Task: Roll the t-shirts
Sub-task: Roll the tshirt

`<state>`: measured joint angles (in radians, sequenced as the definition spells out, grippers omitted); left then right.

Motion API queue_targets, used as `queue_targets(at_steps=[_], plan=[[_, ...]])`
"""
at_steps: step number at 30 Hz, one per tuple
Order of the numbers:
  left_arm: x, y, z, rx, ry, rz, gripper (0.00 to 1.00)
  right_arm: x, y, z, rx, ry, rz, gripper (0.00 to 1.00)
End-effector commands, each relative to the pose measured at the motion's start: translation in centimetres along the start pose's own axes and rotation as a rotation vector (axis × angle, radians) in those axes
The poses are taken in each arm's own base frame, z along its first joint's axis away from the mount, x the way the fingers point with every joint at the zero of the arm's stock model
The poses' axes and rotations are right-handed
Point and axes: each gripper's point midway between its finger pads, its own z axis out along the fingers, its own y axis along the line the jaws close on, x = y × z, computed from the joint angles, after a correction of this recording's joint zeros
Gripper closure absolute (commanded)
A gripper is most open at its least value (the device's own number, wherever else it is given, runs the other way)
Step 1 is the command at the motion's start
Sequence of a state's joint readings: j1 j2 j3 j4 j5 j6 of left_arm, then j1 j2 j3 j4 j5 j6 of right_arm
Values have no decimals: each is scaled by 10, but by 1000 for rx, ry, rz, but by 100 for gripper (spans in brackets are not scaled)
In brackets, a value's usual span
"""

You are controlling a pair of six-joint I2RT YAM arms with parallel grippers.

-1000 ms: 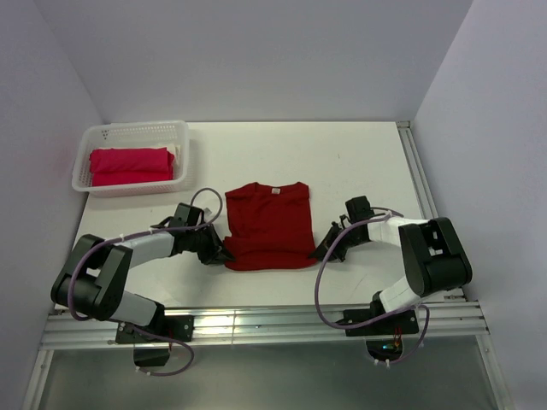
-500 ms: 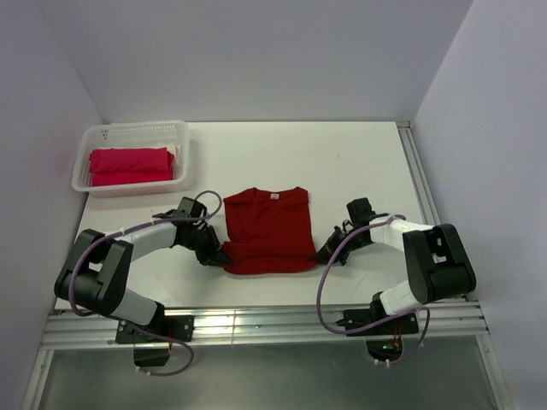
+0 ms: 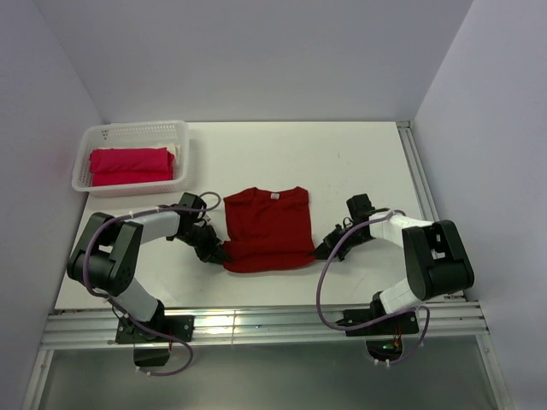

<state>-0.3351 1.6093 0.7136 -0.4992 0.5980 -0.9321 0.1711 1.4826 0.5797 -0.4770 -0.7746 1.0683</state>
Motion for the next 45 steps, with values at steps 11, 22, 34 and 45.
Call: queue_targets(at_steps=[11,22,34,45], plan=[[-30,-23,-21,46,-19,-107,100,-6,0,-8,77,-10,322,100],[-67,-31,-22,13,-143,112,100,-9,-23,-23,160,-108,-66,46],[-83,-26,-16,-10,-179,308,99,31,81,-74,71,-602,-973,45],[-74,-21,-12,8,-133,330,100,122,98,5,389,-640,-1858,11]])
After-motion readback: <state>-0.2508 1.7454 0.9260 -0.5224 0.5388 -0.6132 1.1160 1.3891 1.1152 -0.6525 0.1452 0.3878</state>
